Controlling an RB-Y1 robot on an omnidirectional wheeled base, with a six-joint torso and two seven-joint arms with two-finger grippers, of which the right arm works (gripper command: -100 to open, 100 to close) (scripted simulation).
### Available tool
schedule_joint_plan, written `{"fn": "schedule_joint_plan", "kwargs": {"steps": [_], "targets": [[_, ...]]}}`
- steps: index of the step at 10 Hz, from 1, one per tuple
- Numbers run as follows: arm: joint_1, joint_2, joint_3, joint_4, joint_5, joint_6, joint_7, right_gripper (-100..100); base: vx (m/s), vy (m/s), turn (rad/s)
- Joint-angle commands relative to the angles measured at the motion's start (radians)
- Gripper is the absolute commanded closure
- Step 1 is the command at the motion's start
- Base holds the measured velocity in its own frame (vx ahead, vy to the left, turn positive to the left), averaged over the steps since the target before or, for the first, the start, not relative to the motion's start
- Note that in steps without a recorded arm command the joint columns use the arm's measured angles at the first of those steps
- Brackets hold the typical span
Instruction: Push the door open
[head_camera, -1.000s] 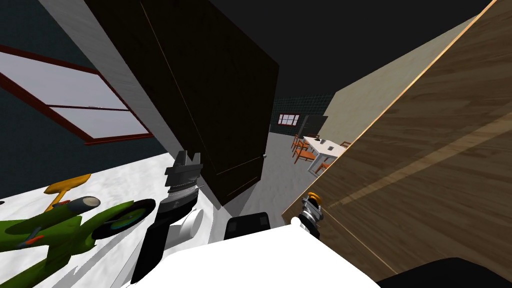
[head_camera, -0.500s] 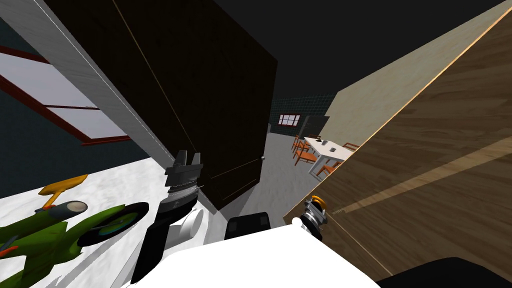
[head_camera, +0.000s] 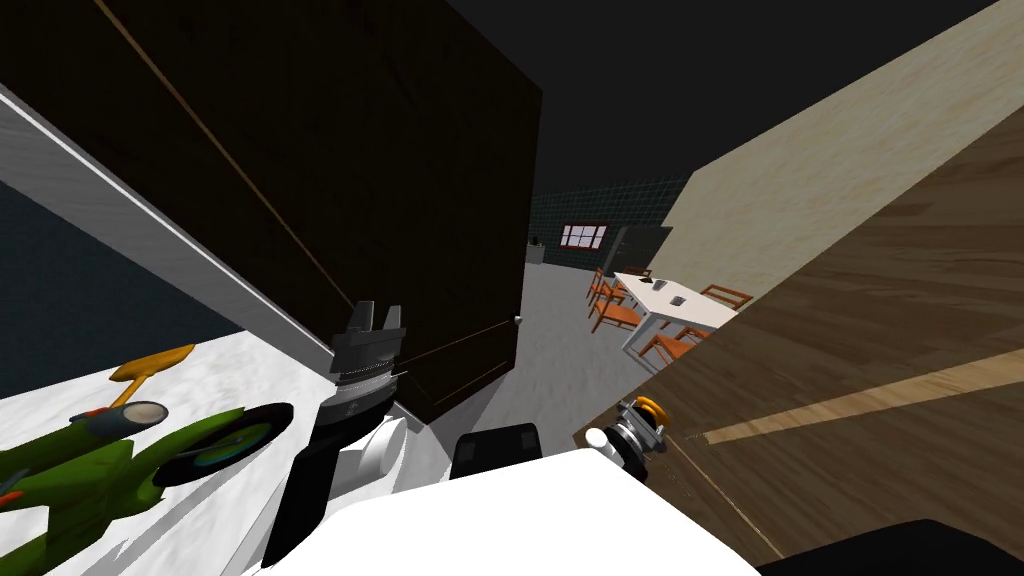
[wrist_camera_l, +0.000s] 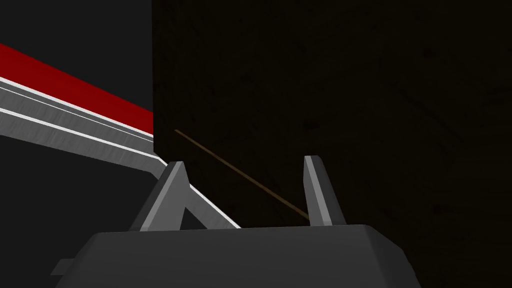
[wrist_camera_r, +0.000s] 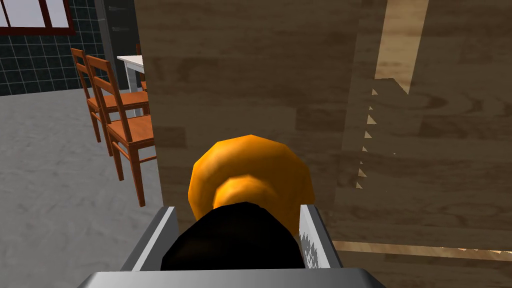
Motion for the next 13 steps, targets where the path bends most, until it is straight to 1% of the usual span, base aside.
{"fn": "schedule_joint_plan", "kwargs": {"steps": [1, 2, 6, 7, 10, 12, 13], "targets": [[0.000, -0.008, -0.028, 0.003, -0.018, -0.025, 0.013, 100, 0.065, -0.132, 0.045], [-0.008, -0.004, -0.045, 0.005, -0.033, -0.039, 0.027, 100, 0.068, -0.136, 0.052], [-0.022, 0.008, -0.078, 0.009, -0.064, -0.069, 0.055, 100, 0.065, -0.122, 0.021], [-0.030, 0.015, -0.095, 0.011, -0.079, -0.083, 0.068, 100, 0.070, -0.127, 0.038], [-0.050, 0.043, -0.142, 0.016, -0.121, -0.124, 0.107, 100, 0.081, -0.197, 0.048], [-0.062, 0.065, -0.168, 0.019, -0.145, -0.147, 0.129, 100, 0.082, -0.227, 0.033], [-0.069, 0.081, -0.185, 0.021, -0.160, -0.162, 0.143, 100, 0.070, -0.221, 0.034]]}}
